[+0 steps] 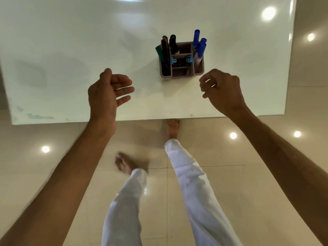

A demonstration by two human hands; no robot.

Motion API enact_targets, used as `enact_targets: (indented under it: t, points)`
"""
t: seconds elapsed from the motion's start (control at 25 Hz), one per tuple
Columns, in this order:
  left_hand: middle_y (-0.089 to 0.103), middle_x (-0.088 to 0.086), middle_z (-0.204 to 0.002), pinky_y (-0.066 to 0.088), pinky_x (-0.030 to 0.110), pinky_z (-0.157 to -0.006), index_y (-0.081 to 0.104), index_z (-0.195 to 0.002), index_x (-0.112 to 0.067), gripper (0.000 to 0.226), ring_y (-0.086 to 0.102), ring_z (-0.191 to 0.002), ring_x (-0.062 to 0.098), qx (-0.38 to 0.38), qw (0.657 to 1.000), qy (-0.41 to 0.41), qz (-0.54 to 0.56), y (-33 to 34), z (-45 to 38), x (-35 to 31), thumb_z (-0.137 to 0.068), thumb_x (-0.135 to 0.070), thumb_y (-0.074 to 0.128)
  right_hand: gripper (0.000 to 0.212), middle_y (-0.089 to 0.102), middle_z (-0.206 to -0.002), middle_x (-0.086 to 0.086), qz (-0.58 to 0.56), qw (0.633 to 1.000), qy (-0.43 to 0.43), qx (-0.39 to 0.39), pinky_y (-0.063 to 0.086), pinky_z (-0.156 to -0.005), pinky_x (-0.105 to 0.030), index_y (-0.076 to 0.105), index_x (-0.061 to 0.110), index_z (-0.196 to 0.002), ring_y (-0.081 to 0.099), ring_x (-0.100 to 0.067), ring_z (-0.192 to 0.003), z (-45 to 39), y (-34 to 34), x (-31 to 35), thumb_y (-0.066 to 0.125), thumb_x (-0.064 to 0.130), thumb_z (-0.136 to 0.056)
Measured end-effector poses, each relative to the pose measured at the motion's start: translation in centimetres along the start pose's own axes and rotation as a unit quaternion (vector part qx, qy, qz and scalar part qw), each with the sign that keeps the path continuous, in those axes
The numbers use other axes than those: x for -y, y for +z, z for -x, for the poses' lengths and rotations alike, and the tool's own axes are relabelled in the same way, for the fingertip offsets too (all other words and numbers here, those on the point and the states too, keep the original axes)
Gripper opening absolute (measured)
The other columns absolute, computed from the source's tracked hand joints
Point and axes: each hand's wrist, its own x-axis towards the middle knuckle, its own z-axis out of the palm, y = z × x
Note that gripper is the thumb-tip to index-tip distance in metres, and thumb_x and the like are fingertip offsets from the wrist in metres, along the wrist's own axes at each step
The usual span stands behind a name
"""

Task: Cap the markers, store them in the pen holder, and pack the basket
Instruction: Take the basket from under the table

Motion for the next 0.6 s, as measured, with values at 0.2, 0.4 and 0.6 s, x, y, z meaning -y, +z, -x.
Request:
enact_targets:
  t: [0.2, 0.4, 0.6]
  points:
    - [0.083, 0.0, -0.09, 0.059, 0.032, -0.079, 0.076, -0.085, -0.018, 0.046, 0.081, -0.085, 0.017, -0.014, 1.0, -0.006, 0.001, -4.7, 2.9, 5.6, -0.111, -0.04, 0.044, 0.019, 0.077, -0.091, -0.006, -0.052, 0.994, 0.039, 0.087, 0.049, -0.062, -0.012, 0.074, 0.011, -0.106, 0.077, -0.022, -0.075, 7.1, 4.3, 0.7, 0.055, 0.011, -0.103]
    - [0.083, 0.003, -0.091, 0.06, 0.035, -0.08, 0.078, -0.086, -0.019, 0.046, 0.08, -0.083, 0.018, 0.009, 1.0, 0.022, 0.007, -11.4, 5.6, 14.2, -0.11, -0.041, 0.046, 0.02, 0.08, -0.09, -0.005, -0.183, 0.976, 0.086, 0.075, 0.058, -0.073, -0.028, 0.077, 0.013, -0.103, 0.077, -0.028, -0.087, 16.0, 11.4, 0.4, 0.058, 0.013, -0.1]
    - [0.084, 0.005, -0.097, 0.062, 0.044, -0.088, 0.078, -0.1, -0.011, 0.048, 0.08, -0.096, 0.027, 0.06, 0.995, 0.035, -0.076, -19.3, 6.0, 29.2, -0.112, -0.044, 0.045, 0.017, 0.08, -0.097, -0.007, -0.225, 0.965, 0.057, 0.12, 0.061, -0.085, -0.04, 0.079, 0.016, -0.103, 0.077, -0.031, -0.097, 20.4, 24.2, -3.5, 0.062, 0.019, -0.101]
